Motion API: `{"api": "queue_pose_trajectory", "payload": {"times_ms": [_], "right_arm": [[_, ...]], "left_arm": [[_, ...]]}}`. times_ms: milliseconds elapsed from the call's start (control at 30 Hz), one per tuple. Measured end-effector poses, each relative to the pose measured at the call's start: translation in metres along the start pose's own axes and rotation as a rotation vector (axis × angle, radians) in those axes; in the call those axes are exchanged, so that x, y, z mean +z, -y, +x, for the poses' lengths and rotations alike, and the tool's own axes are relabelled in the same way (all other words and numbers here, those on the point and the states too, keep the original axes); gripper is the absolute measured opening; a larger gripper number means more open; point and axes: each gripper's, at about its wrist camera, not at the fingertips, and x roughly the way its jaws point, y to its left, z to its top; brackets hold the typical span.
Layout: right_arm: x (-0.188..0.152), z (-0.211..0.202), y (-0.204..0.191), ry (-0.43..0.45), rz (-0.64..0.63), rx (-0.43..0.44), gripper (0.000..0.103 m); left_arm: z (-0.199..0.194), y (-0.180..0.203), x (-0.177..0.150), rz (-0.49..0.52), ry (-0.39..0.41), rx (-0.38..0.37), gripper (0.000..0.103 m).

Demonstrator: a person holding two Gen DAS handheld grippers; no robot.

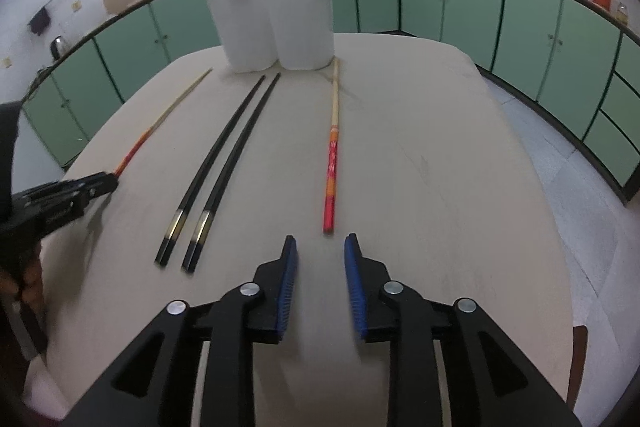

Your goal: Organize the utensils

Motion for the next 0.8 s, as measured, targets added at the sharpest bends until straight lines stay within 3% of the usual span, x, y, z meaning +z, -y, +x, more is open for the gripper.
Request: {"api": "queue_pose_trajectory", "payload": {"times_ms": [800], "right_arm": [[0.016,0.012,-0.001,-0.012,-0.006,-0.012,0.023]], "left_arm": [[0.001,-0.005,0.001,-0.013,-0.002,-0.032,0.021]]}}
